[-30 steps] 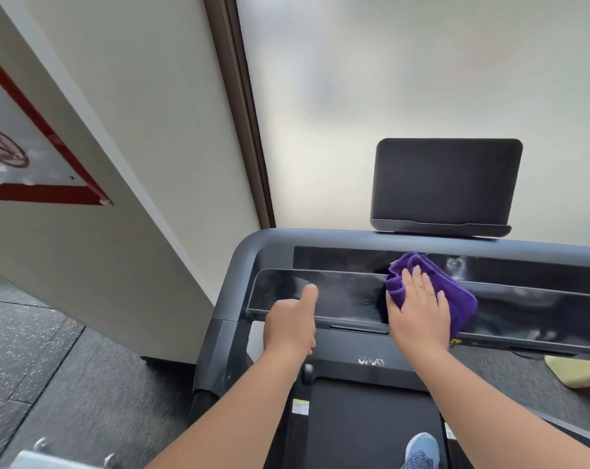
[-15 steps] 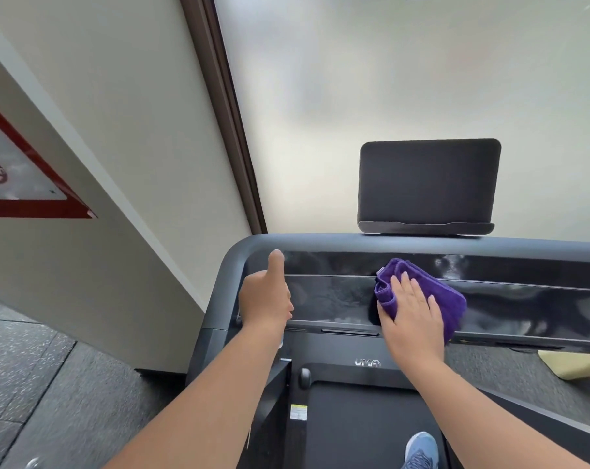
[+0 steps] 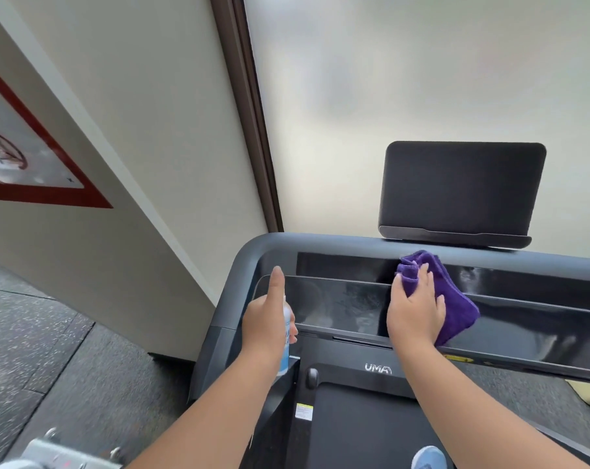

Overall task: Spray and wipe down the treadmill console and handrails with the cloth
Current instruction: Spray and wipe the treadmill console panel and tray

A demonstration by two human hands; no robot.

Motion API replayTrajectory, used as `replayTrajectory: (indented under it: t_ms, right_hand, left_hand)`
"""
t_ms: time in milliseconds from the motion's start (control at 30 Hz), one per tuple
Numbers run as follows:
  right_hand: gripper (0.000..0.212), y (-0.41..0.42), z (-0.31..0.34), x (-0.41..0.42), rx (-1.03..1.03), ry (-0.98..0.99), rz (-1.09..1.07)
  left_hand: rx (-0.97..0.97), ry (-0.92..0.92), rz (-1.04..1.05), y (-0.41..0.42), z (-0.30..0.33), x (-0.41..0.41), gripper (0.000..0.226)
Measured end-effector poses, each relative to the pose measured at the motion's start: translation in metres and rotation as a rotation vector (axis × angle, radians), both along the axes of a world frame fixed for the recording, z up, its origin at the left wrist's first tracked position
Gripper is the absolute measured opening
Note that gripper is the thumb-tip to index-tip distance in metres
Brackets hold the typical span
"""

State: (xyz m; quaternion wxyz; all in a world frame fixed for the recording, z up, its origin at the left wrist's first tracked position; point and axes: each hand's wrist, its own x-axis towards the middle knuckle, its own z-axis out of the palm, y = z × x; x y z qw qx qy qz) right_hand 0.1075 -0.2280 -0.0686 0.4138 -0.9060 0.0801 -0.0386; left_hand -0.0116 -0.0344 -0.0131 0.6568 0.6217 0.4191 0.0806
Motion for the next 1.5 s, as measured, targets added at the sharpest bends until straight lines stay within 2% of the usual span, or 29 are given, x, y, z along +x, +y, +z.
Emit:
replayTrajectory:
  t_ms: [133,267,367,467,733,933,1033,1133,1200,1333,1500]
  right_hand:
    - [0.057,0.046,0.004,0.014,0.111,-0.057,0.246]
    - [0.055,0.07,-0.001,0.008,-0.013,-0.063,0.631]
    - [0.054,0.061,-0.006,-0.006,-0.054,0.023,0.769]
    - [0.054,0.039,-0.007,-0.022,-0.071,0.101,0.793]
    - [0.05,-0.037,-0.003,-0.047,-0.167,-0.019,0.776]
    - [0.052,-0.039,0.0,-0.022,-0.17,-0.034,0.39]
    - [0.054,-0.015,0.003,-0.011,-0.093,-0.026,0.167]
    - [0.065,0.015,0.007,0.003,0.057,-0.006,0.077]
    - [0.065,0.039,0.009,0.013,0.157,-0.002,0.105]
    - [0.058,0.088,0.011,0.017,0.213,0.037,0.34]
    - [0.056,0.127,0.001,-0.022,-0.006,0.121,0.768]
  left_hand:
    - [-0.016,0.019,0.032,0.007,-0.005,-0.012,0.08]
    - [-0.003,0.018,0.054,0.011,-0.006,-0.014,0.083]
    - [0.015,0.017,0.041,0.008,-0.004,-0.012,0.083]
    - [0.015,0.018,0.021,0.002,-0.005,-0.007,0.083]
    - [0.064,0.07,-0.04,-0.008,-0.012,0.0,0.083]
    - [0.007,0.03,0.024,0.002,-0.007,-0.002,0.081]
    - [-0.006,0.011,0.059,0.012,-0.007,-0.008,0.081]
    - [-0.01,-0.024,0.054,0.021,-0.005,-0.017,0.082]
    - [-0.022,-0.053,0.033,0.024,-0.004,-0.023,0.082]
    - [-0.016,-0.092,-0.032,0.026,-0.002,-0.035,0.083]
    - [0.003,-0.106,-0.046,0.029,0.0,-0.043,0.083]
